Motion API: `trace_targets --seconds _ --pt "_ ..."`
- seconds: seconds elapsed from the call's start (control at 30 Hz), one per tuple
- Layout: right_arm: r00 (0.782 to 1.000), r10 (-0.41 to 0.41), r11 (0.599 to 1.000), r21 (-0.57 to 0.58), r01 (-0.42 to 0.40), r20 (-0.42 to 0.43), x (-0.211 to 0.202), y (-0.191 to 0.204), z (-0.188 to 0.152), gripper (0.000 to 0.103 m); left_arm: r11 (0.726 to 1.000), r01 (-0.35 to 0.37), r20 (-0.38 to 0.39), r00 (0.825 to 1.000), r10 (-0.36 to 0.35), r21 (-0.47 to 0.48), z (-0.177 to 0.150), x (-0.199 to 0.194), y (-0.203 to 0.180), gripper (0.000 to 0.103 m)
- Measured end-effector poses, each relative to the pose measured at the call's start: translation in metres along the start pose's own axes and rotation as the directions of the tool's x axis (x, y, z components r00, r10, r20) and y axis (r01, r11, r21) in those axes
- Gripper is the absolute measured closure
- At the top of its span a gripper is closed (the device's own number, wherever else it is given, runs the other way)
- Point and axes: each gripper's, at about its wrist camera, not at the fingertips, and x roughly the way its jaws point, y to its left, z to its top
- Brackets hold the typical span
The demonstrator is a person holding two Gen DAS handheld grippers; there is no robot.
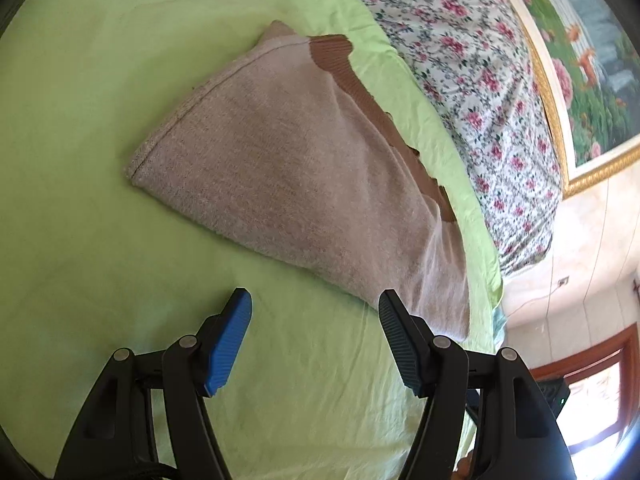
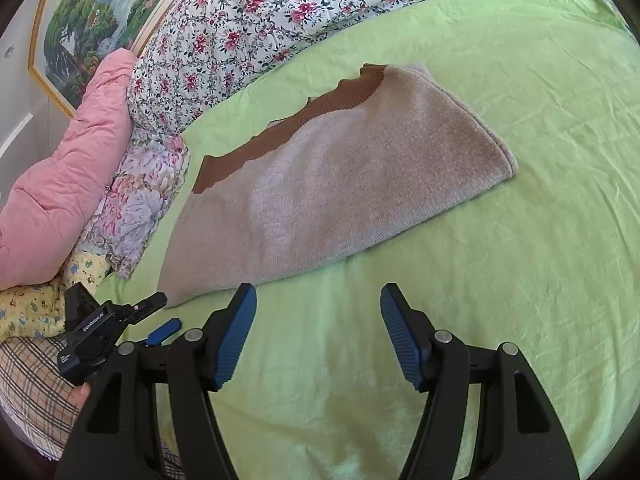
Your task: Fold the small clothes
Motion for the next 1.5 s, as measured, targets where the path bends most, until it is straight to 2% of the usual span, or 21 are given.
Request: trace_targets --seconds 0.47,0.57,0.63,0.67,0.7,0.77,0.93,1.07,1.13,1.23,1.27,1.33,1.4,1.5 --pt "1.0 0.02 1.0 -0.006 -0.02 0.004 0.005 0.002 0.012 0.037 0.995 -0.011 0.116 0.993 0.022 -0.095 0.053 0.033 0.006 0.038" --pt "1.0 0.023 1.0 -0.014 -0.023 0.002 0.008 0.003 0.017 0.038 0.994 -0.019 0.131 0.991 0.033 -0.107 0.068 0.035 0.007 0.043" --pt "1.0 0.026 1.0 -0.017 -0.026 0.004 0.01 0.001 0.021 0.037 0.994 -0.033 0.139 0.989 0.048 -0.105 0.076 0.034 0.007 0.054" --pt "1.0 0.025 0.999 -0.02 -0.025 0.005 0.012 0.0 0.025 0.038 0.994 -0.042 0.141 0.988 0.055 -0.097 0.078 0.033 0.007 0.062" --pt "1.0 0.024 0.999 -0.021 -0.024 0.005 0.014 -0.001 0.028 0.037 0.995 -0.053 0.144 0.988 0.064 -0.082 0.08 0.033 0.005 0.072" --pt "1.0 0.025 0.999 -0.024 -0.025 0.011 0.018 -0.004 0.035 0.037 0.996 -0.081 0.154 0.984 0.086 -0.033 0.081 0.031 -0.003 0.083" --pt "0.999 0.022 0.999 -0.041 -0.021 0.027 0.026 -0.012 0.062 0.037 0.978 -0.137 0.211 0.972 0.103 0.155 0.076 0.023 -0.05 0.092" --pt "0.999 0.04 0.999 -0.036 -0.038 0.035 0.031 -0.023 0.087 0.038 0.943 -0.078 0.201 0.979 0.012 0.323 0.062 0.025 -0.109 0.093" --pt "0.997 0.064 0.998 -0.016 -0.064 0.046 0.032 -0.03 0.101 0.038 0.923 -0.008 0.158 0.986 -0.057 0.384 0.051 0.034 -0.137 0.094" --pt "0.993 0.103 0.995 0.006 -0.103 0.05 0.036 -0.037 0.12 0.037 0.889 0.02 0.112 0.991 -0.079 0.457 0.033 0.056 -0.168 0.095" --pt "0.989 0.142 0.989 0.025 -0.143 0.043 0.04 -0.039 0.126 0.037 0.88 0.024 0.092 0.993 -0.076 0.474 0.027 0.066 -0.174 0.095" --pt "0.966 0.259 0.961 0.094 -0.258 0.007 0.055 -0.047 0.139 0.037 0.868 0.032 0.039 0.998 -0.059 0.495 0.016 0.093 -0.183 0.096" --pt "0.944 0.328 0.939 0.125 -0.32 -0.042 0.072 -0.048 0.149 0.037 0.862 0.03 0.006 0.999 -0.038 0.505 0.009 0.111 -0.184 0.096" --pt "0.912 0.385 0.92 0.142 -0.366 -0.139 0.106 -0.041 0.159 0.037 0.851 0.024 -0.013 1.0 -0.02 0.525 -0.001 0.125 -0.183 0.096"
